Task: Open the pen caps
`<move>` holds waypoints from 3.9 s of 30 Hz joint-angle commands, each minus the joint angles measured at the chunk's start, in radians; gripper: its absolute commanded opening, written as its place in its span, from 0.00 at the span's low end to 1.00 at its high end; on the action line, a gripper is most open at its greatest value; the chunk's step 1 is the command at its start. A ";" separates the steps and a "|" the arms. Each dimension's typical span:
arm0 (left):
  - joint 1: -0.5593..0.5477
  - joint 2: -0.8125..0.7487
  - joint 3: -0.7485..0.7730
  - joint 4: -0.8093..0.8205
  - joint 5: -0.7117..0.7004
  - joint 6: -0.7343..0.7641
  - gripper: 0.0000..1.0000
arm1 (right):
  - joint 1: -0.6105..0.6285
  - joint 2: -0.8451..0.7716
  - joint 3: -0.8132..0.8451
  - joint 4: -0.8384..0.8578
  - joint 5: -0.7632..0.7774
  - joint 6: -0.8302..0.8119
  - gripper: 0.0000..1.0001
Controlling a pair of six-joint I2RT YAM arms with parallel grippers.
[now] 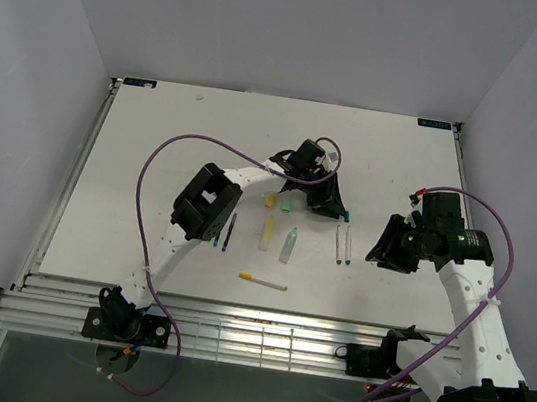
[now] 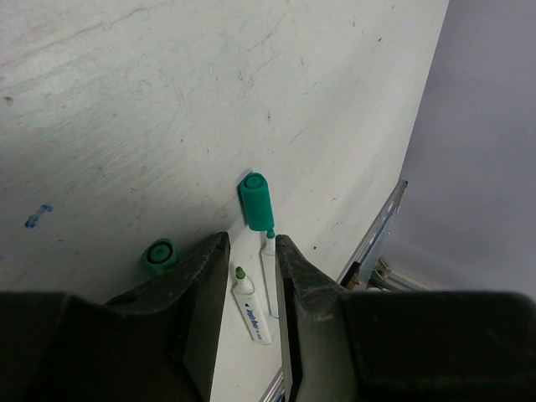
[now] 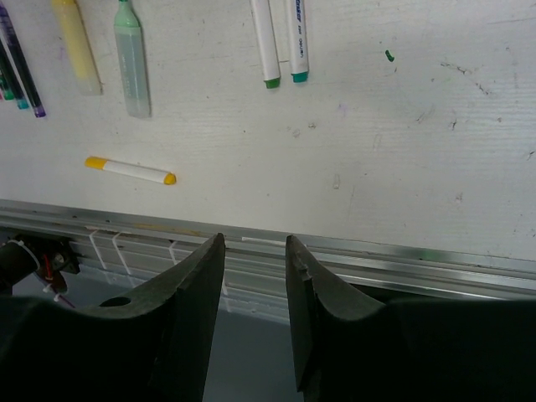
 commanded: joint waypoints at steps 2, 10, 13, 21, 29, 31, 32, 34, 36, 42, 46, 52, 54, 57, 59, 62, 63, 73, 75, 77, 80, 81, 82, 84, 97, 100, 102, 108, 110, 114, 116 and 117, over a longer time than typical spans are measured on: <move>0.003 -0.040 -0.033 -0.043 -0.032 0.027 0.41 | 0.000 -0.011 -0.015 0.010 -0.002 -0.006 0.41; 0.003 -0.076 -0.002 -0.024 0.009 0.030 0.42 | 0.002 -0.003 -0.025 0.027 -0.002 -0.007 0.41; 0.003 -0.106 0.056 -0.020 0.028 0.028 0.42 | 0.000 0.009 -0.016 0.030 0.012 -0.015 0.41; 0.003 -0.304 0.093 -0.004 0.071 -0.027 0.43 | 0.000 0.072 0.041 0.052 0.062 -0.086 0.42; 0.045 -0.730 -0.224 -0.099 -0.056 0.118 0.43 | 0.069 0.198 0.019 0.135 -0.081 -0.205 0.43; 0.101 -0.871 -0.315 -0.149 -0.098 0.135 0.44 | 0.190 0.242 0.047 0.152 -0.019 -0.210 0.46; 0.121 -0.916 -0.405 -0.164 -0.103 0.143 0.44 | 0.239 0.262 0.059 0.153 -0.004 -0.212 0.47; 0.182 -1.049 -0.490 -0.214 -0.135 0.151 0.44 | 0.346 0.327 0.085 0.162 0.001 -0.210 0.50; 0.206 -1.134 -0.580 -0.276 -0.185 0.175 0.46 | 0.391 0.374 0.087 0.211 -0.080 -0.207 0.53; 0.235 -1.360 -0.616 -0.451 -0.383 0.228 0.61 | 0.561 0.515 0.099 0.333 -0.228 -0.239 0.62; 0.241 -1.404 -0.653 -0.485 -0.345 0.218 0.63 | 0.687 0.598 0.136 0.359 -0.148 -0.250 0.62; 0.244 -1.401 -0.654 -0.514 -0.313 0.215 0.61 | 0.755 0.704 0.183 0.385 -0.080 -0.271 0.56; 0.244 -1.407 -0.653 -0.516 -0.313 0.220 0.61 | 0.770 0.745 0.194 0.386 -0.038 -0.277 0.55; 0.246 -1.416 -0.659 -0.521 -0.319 0.221 0.62 | 0.799 0.788 0.218 0.389 0.001 -0.288 0.54; 0.246 -1.413 -0.660 -0.524 -0.316 0.221 0.62 | 0.819 0.802 0.228 0.395 0.050 -0.287 0.52; 0.247 -1.406 -0.662 -0.524 -0.307 0.220 0.62 | 0.838 0.821 0.232 0.403 0.105 -0.285 0.50; 0.247 -1.403 -0.662 -0.524 -0.305 0.220 0.62 | 0.845 0.830 0.232 0.405 0.110 -0.287 0.50; 0.255 -1.400 -0.656 -0.533 -0.310 0.229 0.62 | 0.942 0.848 0.200 0.422 0.157 -0.245 0.45; 0.256 -1.398 -0.644 -0.536 -0.313 0.232 0.62 | 0.965 0.848 0.189 0.429 0.160 -0.232 0.44; 0.256 -1.401 -0.625 -0.545 -0.339 0.235 0.62 | 0.976 0.850 0.176 0.441 0.160 -0.215 0.42; 0.256 -1.404 -0.598 -0.560 -0.373 0.238 0.62 | 0.993 0.864 0.168 0.446 0.164 -0.199 0.35; 0.256 -1.406 -0.592 -0.563 -0.380 0.238 0.62 | 0.997 0.867 0.163 0.449 0.167 -0.195 0.33; 0.256 -1.409 -0.587 -0.565 -0.391 0.238 0.62 | 0.997 0.870 0.160 0.449 0.171 -0.190 0.27; 0.258 -1.409 -0.570 -0.567 -0.397 0.240 0.63 | 0.999 0.871 0.160 0.454 0.189 -0.173 0.17; 0.258 -1.475 -0.545 -0.530 -0.542 0.214 0.65 | 0.838 0.625 0.226 0.415 0.075 -0.054 0.08; 0.258 -1.414 -0.585 -0.476 -0.400 0.200 0.68 | 0.750 0.549 0.220 0.423 -0.026 -0.026 0.08; 0.258 -1.357 -0.634 -0.427 -0.280 0.189 0.69 | 0.700 0.500 0.217 0.440 -0.114 -0.012 0.08; 0.258 -1.268 -0.755 -0.248 -0.069 0.111 0.67 | 0.617 0.401 0.199 0.506 -0.258 0.058 0.08; 0.258 -1.252 -0.759 -0.217 -0.043 0.109 0.68 | 0.598 0.376 0.180 0.532 -0.307 0.081 0.08; 0.258 -1.226 -0.812 -0.153 0.031 0.077 0.67 | 0.548 0.330 0.133 0.639 -0.410 0.169 0.08; 0.258 -1.222 -0.840 -0.104 0.070 0.042 0.66 | 0.526 0.318 0.110 0.667 -0.435 0.196 0.08; 0.258 -1.220 -0.851 -0.096 0.078 0.034 0.66 | 0.520 0.318 0.105 0.679 -0.457 0.207 0.08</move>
